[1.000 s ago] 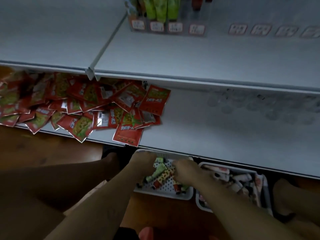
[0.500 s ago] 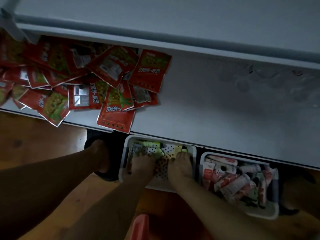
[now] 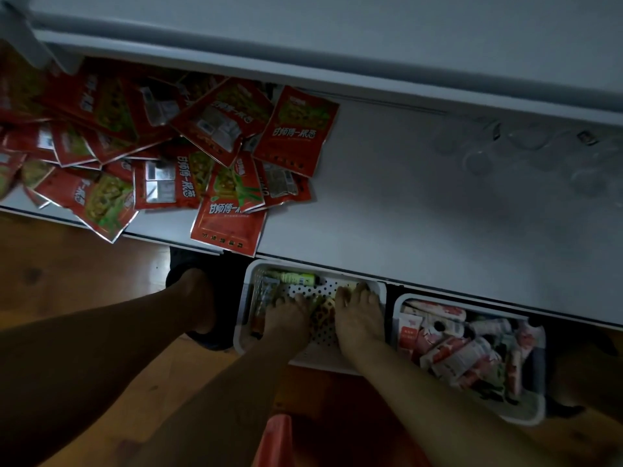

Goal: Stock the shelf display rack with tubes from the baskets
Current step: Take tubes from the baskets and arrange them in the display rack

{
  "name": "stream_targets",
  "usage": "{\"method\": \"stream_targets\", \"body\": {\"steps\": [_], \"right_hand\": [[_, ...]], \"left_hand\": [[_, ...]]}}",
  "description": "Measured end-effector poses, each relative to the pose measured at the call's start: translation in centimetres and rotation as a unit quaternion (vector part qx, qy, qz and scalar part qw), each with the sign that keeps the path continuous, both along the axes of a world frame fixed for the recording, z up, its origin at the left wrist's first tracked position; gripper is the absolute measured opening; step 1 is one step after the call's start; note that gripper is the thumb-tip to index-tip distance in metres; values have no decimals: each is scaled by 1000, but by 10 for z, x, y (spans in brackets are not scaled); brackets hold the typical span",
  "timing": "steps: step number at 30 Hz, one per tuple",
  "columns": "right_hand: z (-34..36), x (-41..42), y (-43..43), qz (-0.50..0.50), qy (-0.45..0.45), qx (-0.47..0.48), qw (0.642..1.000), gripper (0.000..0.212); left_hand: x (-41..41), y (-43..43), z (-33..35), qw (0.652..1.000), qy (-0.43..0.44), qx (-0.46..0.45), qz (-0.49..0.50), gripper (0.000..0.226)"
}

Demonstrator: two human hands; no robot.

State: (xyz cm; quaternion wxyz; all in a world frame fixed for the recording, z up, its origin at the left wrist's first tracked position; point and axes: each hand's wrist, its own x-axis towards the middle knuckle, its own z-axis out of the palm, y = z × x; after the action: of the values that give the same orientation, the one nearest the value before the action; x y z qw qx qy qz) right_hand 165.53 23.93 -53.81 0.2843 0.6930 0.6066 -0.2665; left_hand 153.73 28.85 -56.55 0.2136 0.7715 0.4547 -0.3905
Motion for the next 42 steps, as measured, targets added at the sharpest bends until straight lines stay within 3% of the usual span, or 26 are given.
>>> {"method": "stream_targets", "body": {"steps": [6,10,13,15,18,20,27,31,34,36,37,39,42], "right_hand": [[-4,-1,-9,-67,50,32,996,72],[-11,-4,-12,-160,94,40,982,77],[-16,-7,-16,-255,144,69,954,53],[-11,-6,-17,-251,168,90,949,46],[1,4,-9,-260,212,85,938,65],[11,14,-4,-304,262,53,914,69],[77,49,-12,-422,434,31,795,24],[108,51,-19,-374,457,72,804,9],[146,49,-16,-322,443,129,827,33],[178,48,-12,-304,457,177,817,34],[195,48,-10,-311,483,190,796,28],[230,48,-10,-321,540,193,754,19],[276,52,-7,-248,490,286,785,27]], "left_hand": [[-1,4,10,998,-40,-18,52,56],[1,7,16,991,-74,-48,98,56],[1,5,19,985,-104,-73,120,66],[0,4,23,979,-135,-82,130,65],[-3,11,41,975,-158,-75,139,56],[-5,19,55,975,-178,-51,127,50],[0,35,132,970,-236,27,53,45],[2,37,185,966,-256,47,14,36],[-5,40,228,955,-284,90,-6,30],[-6,43,257,944,-310,110,-10,27],[-6,44,272,938,-326,121,-10,28],[-5,47,306,917,-367,156,5,34],[1,49,357,866,-457,201,33,29]]}}
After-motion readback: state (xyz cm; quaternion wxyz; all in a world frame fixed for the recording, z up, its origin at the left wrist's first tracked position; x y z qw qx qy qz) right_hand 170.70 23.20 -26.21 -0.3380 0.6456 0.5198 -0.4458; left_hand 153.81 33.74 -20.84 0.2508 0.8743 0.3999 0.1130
